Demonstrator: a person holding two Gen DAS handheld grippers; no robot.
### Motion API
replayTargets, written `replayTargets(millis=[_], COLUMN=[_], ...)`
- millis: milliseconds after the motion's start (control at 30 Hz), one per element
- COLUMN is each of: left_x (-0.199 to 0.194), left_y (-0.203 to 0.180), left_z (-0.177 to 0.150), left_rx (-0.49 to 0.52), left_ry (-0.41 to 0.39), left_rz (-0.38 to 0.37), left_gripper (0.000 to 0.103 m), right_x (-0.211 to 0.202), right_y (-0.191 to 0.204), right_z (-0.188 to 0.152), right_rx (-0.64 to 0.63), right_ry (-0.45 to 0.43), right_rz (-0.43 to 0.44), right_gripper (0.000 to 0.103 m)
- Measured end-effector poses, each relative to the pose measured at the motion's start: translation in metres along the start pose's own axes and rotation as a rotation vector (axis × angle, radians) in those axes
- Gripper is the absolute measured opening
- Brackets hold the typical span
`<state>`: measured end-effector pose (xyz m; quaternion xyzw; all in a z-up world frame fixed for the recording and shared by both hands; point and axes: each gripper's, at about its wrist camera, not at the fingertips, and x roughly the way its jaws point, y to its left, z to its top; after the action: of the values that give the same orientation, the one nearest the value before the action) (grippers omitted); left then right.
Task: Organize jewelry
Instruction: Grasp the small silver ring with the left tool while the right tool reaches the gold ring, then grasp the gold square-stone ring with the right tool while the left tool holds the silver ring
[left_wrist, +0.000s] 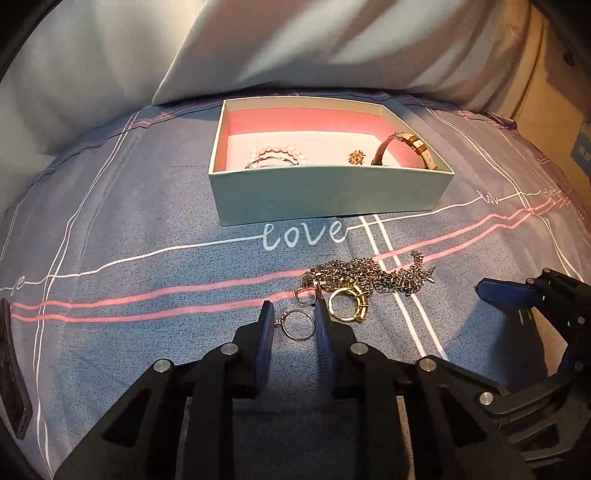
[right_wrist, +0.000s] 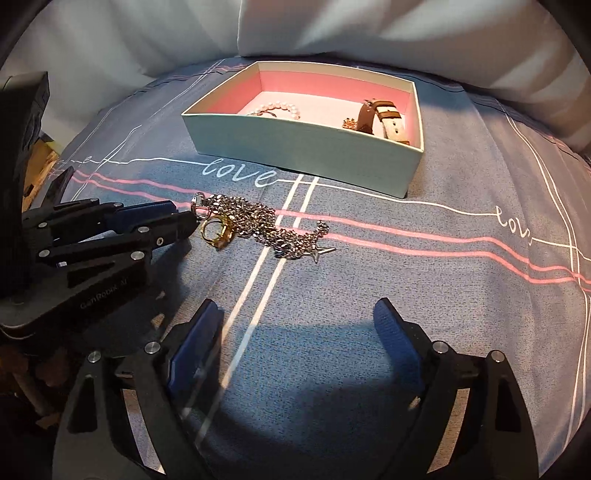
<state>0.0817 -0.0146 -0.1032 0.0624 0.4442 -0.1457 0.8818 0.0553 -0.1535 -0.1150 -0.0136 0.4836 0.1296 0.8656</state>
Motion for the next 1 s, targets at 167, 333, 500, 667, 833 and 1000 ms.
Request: replayTargets(millis=[167, 333, 500, 667, 833, 1000], left_x=[-0.008, -0.013, -0.017, -0.021, -0.021, -0.020], left_y=[0.015, 0.023, 0.031, 0.038, 0.036, 0.028], left_z=[-0.007, -0.010, -0.008, -0.006, -0.008, -0.005], left_rx=[-0.045, -0.073, -0.105, -0.118, -0.119, -0.108], left_ry=[0.006, 0.009, 0.009, 0.005, 0.015, 0.019], left_rz=[-0.014, -0.020, -0.017, -0.003, -0.009, -0.027], left_gripper=[0.023, 0.023, 0.023, 0.022, 0.022, 0.022], right_x=[0.009, 0.016, 0.026, 0.033, 0.028, 0.019], right_y=[0.019, 0.034, 0.043, 0.043, 0.041, 0.037], right_z=[0.010, 0.019, 0.031, 0.040, 0.038, 0.029], right_rx=[-0.046, -0.078, -0.106, -0.106, -0.098, -0.092], right_ry=[-0.002, -0.001, 0.001, -0.008, -0.006, 0.000], right_rz=[0.023, 0.054, 0.069, 0.120, 0.143, 0.126], right_gripper=[0.073, 0.062, 0.052, 0.033, 0.025, 0.025])
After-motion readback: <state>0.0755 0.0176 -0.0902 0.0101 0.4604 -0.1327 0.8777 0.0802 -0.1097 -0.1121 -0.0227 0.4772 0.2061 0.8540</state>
